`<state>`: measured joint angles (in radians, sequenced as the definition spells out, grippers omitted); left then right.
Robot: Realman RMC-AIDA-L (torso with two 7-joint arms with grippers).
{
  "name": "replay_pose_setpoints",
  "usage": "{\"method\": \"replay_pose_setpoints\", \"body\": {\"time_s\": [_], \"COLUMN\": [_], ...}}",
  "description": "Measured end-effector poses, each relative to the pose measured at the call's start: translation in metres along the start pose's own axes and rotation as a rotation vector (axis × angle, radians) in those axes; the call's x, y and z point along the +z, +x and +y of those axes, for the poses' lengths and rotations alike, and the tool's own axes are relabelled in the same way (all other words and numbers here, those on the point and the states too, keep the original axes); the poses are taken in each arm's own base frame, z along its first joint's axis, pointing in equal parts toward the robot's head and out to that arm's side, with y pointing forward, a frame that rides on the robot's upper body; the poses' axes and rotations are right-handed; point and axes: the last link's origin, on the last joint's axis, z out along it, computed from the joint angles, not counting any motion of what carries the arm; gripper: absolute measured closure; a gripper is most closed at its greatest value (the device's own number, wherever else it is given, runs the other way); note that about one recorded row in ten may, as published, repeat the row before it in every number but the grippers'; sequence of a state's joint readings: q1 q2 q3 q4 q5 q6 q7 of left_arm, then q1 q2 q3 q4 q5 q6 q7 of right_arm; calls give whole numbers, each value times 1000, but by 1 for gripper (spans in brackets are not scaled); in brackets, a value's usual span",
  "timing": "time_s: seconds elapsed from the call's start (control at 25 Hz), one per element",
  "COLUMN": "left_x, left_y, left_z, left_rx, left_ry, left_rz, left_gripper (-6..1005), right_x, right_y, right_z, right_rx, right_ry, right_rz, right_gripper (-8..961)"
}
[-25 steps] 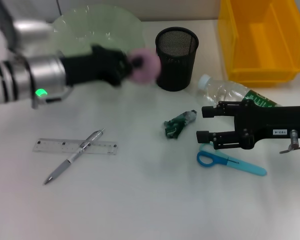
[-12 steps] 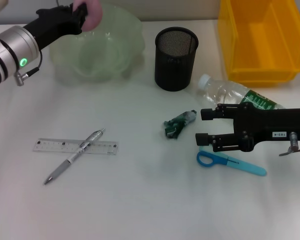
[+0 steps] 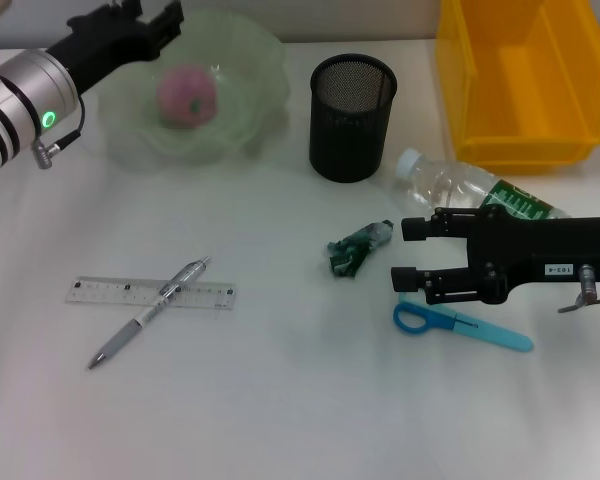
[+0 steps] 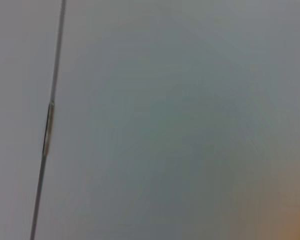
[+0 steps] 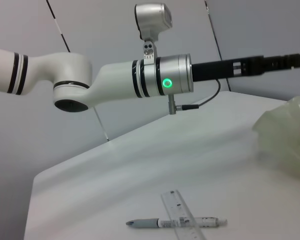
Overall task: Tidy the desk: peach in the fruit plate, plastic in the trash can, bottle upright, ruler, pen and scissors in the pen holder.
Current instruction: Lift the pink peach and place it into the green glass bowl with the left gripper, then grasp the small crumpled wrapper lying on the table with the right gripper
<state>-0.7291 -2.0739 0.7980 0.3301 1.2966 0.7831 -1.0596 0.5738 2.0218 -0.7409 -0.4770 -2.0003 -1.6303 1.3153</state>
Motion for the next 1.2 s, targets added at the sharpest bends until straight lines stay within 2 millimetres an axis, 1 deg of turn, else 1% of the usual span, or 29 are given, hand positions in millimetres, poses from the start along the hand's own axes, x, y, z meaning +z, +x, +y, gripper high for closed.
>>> {"method": "replay_pose_setpoints", "body": {"time_s": [0.04, 0.12, 0.16, 0.2, 0.24, 0.36, 0.4, 0.44, 0.48, 0.52, 0.56, 0.6, 0.64, 0.68, 0.72, 0.76, 0.84, 0.88, 0.92, 1.0, 1.12, 1.16, 1.2], "left_x": [-4, -10, -25, -25, -36, -67, -79, -85, -96, -104, -106, -113, -117, -125, -125, -129, -130, -132, -132, -134, -138, -140, -140], "left_y": [3, 6, 12, 12, 16, 17, 14, 10, 3, -3, -6, -13, -18, -29, -29, -36, -40, -42, -44, -48, -53, -55, -55], "left_z": [2, 8, 17, 17, 23, 33, 35, 36, 37, 36, 36, 35, 35, 35, 35, 37, 39, 40, 41, 42, 43, 43, 43], "left_rx": [-45, -74, -89, -89, -92, -90, -90, -86, -79, -72, -69, -66, -63, -57, -57, -48, -40, -33, -27, -12, 5, 12, 12], "left_ry": [-25, -87, -219, -219, -309, -506, -566, -597, -641, -664, -670, -679, -683, -684, -684, -687, -689, -691, -692, -687, -682, -680, -680], "left_rz": [46, 85, 135, 135, 155, 153, 128, 109, 72, 41, 30, -3, -24, -56, -56, -67, -71, -72, -72, -68, -62, -62, -62], "left_gripper": [582, 522, 493, 463, 434, 194, 187, 179, 172, 164, 157, 157, 157, 157, 157, 158, 158, 158, 158, 158, 159, 159, 159], "right_x": [0, 0, -1, -3, -4, -15, -15, -18, -21, -24, -27, -30, -33, -35, -36, -36, -28, -23, -15, 2, 27, 44, 44], "right_y": [0, -1, -1, -3, -4, -11, -11, -14, -19, -26, -34, -42, -53, -66, -79, -93, -121, -128, -139, -151, -157, -154, -154], "right_z": [0, -1, -2, -3, -3, -10, -10, -12, -13, -15, -17, -19, -21, -21, -21, -21, -18, -18, -18, -19, -19, -19, -19], "right_rx": [-1, -1, -3, -5, -7, -12, -12, -13, 0, 13, 37, 51, 62, 67, 58, 50, 31, 22, 7, -14, -60, -110, -110], "right_ry": [1, 5, 8, 15, 23, 75, 75, 85, 88, 88, 83, 81, 73, 60, 46, 25, -16, -22, -26, -17, -2, 12, 12], "right_rz": [0, -2, -5, -12, -21, -74, -74, -87, -96, -100, -98, -94, -83, -69, -52, -15, 103, 165, 252, 406, 594, 695, 695], "right_gripper": [179, 179, 179, 179, 179, 180, 180, 180, 180, 180, 180, 180, 180, 180, 180, 180, 180, 180, 180, 180, 180, 180, 179]}}
